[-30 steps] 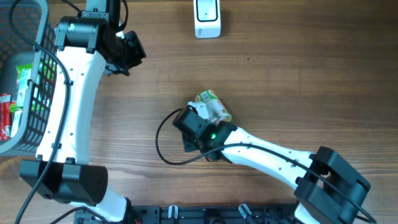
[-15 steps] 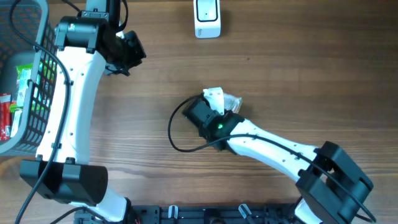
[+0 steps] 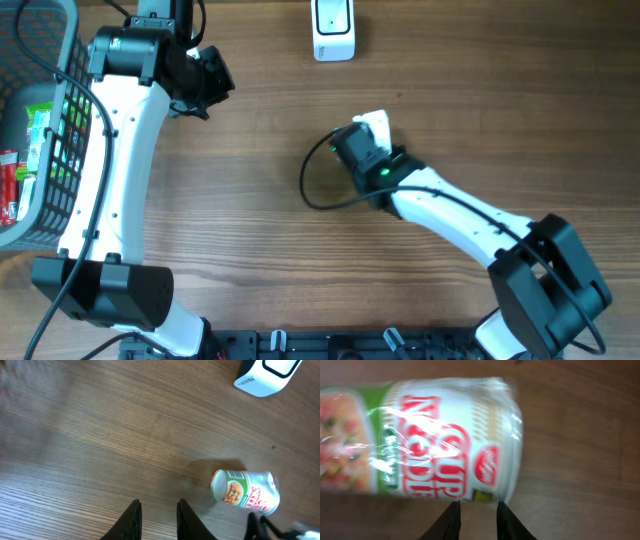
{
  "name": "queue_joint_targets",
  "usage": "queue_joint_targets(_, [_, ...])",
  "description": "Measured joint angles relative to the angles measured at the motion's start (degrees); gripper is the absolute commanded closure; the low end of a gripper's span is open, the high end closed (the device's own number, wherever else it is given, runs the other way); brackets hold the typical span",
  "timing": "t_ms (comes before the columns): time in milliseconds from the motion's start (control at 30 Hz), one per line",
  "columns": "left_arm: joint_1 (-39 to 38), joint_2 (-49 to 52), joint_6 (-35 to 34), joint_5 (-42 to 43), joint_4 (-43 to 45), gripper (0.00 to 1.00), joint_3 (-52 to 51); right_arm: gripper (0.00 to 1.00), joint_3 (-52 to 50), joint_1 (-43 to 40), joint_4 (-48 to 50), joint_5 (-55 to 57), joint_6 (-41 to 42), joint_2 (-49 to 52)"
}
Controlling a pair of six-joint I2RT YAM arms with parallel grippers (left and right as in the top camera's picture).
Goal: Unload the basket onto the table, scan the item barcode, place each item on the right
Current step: 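Rotate the cup with the right gripper and set it upright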
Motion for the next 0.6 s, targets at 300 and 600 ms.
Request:
queue_joint_targets(300, [0.0,0.0,0.0,0.0,0.66,0.75,0.0,0.64,0.0,-6.78,4.61,-9.9,-1.46,0.0])
queue_joint_targets(600, [0.0,0.0,0.0,0.0,1.73,0.74,0.0,0.32,11.91,-10.14,-12.02,-25.35,0.87,-0.33])
